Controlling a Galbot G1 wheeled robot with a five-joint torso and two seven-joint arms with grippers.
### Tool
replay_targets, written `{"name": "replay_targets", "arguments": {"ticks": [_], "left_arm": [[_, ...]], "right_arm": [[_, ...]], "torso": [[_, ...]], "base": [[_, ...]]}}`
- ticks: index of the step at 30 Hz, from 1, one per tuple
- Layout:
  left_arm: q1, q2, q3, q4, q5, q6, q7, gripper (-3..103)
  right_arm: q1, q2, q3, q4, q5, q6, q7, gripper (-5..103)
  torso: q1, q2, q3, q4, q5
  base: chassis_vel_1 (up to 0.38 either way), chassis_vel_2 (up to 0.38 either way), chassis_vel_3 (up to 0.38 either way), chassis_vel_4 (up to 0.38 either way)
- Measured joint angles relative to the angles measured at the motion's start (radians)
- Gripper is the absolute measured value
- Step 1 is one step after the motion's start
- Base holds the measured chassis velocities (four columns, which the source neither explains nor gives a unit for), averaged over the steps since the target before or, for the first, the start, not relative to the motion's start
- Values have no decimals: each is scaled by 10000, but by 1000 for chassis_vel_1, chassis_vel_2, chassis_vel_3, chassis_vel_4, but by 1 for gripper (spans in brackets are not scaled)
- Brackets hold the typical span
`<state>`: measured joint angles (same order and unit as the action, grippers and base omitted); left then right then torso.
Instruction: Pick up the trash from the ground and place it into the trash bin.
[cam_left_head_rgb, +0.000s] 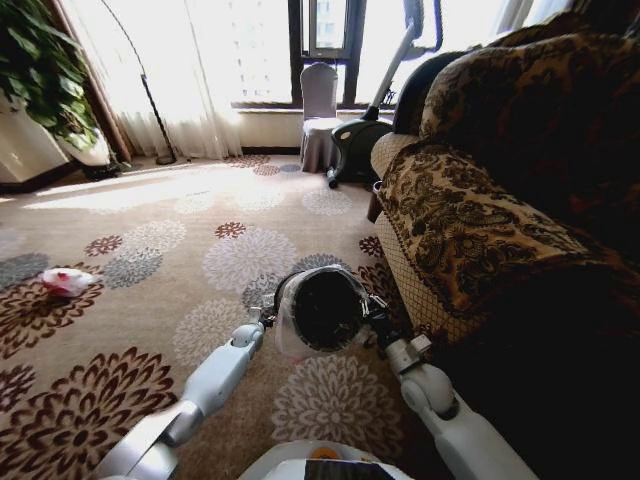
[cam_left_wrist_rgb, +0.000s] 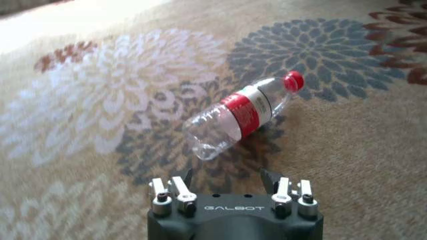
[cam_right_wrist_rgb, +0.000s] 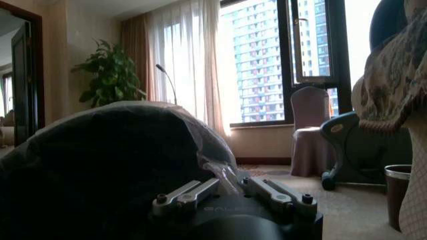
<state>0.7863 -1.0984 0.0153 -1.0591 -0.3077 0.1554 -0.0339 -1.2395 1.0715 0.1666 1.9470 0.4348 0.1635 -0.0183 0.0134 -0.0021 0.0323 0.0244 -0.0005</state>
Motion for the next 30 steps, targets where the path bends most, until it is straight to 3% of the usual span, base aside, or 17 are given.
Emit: {"name": "replay_targets", "arguments": {"ticks": [2, 3, 5, 7, 8, 12, 13, 15, 17, 19, 22, 30], "left_arm": [[-209, 665, -9, 211, 1475, -1157, 1152, 82], [-209, 665, -9, 211, 1475, -1157, 1152, 82], [-839, 1529, 98, 633, 2095, -2060, 3001, 93], [-1533, 1880, 272, 1236, 1929, -2582, 4380, 100], [-1533, 1880, 272, 1236, 1929, -2582, 4380, 100], [-3058, 1742, 824, 3152, 924, -3670, 6922, 100], [-3058, 1742, 824, 3152, 924, -3670, 6922, 100], [-3682, 1305, 969, 4248, 597, -3926, 7776, 100], [-3893, 1118, 1016, 4651, 490, -3966, 7935, 100], [-4516, 363, 1051, 5933, 388, -4029, 8165, 100], [-4637, 22, 1010, 6303, 471, -4035, 8097, 100], [-4532, 30, 943, 6272, 560, -4053, 8061, 100]], "right_arm": [[102, 16, -89, -36, 0, 0, 1, 0], [102, 16, -89, -36, 0, 0, 1, 0], [135, 57, -127, -48, -4, -1, 0, 0], [97, 136, -97, -65, -5, 3, -1, 0], [97, 136, -97, -65, -5, 3, -1, 0], [-84, 387, 50, -116, -137, 105, 1, 0], [-84, 387, 50, -116, -137, 105, 1, 0], [-179, 499, 131, -115, -225, 139, 1, 0], [-229, 535, 173, -113, -266, 151, 0, 0], [-478, 538, 334, 13, -323, 185, 0, 0], [-655, 465, 467, 129, -235, 295, 0, 0], [-498, 277, 460, 153, -32, 318, 3, 0]], "torso": [[0, 0, 0, 1, -1], [0, 0, 0, 1, -1], [0, 0, 0, 3, 1], [0, 0, -1, 1, 2], [0, 0, -1, 1, 2], [0, 0, 0, -2, 5], [0, 0, 0, -2, 5], [1, 0, 0, -7, 1], [0, 0, 1, -7, 0], [1, 0, 0, -4, 8], [1, 0, 0, -9, 3], [0, -1, 0, 2, 5]], "base": [[0, 0, 0, 0], [0, 0, 0, 0], [0, 0, 0, 0], [0, 0, 0, 0], [0, 0, 0, 0], [0, 0, 0, 0], [0, 0, 0, 0], [0, 0, 0, 0], [0, 0, 0, 0], [0, 0, 0, 0], [0, 0, 0, 0], [0, 0, 0, 0]]}}
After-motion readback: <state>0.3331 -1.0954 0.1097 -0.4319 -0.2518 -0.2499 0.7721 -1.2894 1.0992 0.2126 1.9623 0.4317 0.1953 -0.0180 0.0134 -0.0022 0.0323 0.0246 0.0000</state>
